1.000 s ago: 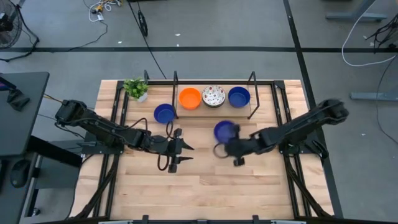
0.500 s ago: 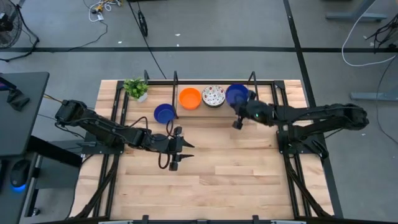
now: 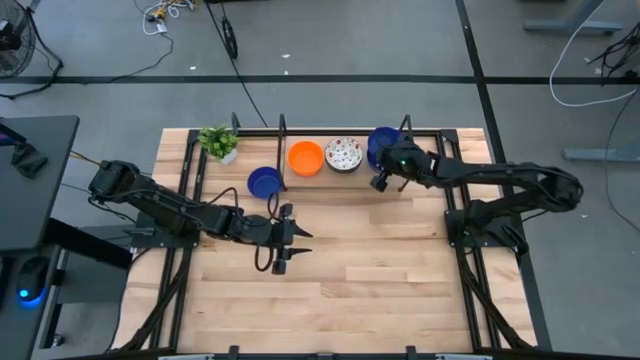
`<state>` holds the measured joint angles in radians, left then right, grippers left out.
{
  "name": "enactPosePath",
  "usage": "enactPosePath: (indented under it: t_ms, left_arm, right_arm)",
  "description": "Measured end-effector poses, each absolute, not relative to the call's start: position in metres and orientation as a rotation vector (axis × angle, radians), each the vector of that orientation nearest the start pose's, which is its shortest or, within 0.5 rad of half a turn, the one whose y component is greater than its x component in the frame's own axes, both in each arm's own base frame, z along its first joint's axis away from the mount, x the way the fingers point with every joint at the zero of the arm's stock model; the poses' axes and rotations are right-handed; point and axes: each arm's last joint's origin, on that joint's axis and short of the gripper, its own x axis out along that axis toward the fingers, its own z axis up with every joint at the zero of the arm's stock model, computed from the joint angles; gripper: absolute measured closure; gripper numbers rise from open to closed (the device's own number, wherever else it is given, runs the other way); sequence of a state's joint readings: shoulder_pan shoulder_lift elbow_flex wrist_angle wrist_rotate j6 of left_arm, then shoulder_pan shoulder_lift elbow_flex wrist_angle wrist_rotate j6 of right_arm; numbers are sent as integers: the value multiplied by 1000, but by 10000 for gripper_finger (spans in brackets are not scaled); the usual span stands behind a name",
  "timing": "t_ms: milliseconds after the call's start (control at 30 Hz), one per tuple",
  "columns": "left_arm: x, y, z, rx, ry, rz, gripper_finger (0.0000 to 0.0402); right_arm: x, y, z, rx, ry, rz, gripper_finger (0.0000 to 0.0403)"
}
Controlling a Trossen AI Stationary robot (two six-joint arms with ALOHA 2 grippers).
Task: Pick & Place Mini bowls
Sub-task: Stack the blue bowl on top of the blue bowl on the shelf
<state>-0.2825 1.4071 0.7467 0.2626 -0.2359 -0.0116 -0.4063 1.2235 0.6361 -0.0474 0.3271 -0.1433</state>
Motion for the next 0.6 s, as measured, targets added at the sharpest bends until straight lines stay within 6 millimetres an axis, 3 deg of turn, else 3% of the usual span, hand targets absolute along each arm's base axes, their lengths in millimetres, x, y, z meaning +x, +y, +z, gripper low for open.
enactPosePath:
  t_ms: [600]
  left_arm:
    - [286,-76,224,89,386,-44,225]
  right_arm:
    - [227,-110,190,11,749,-616,399]
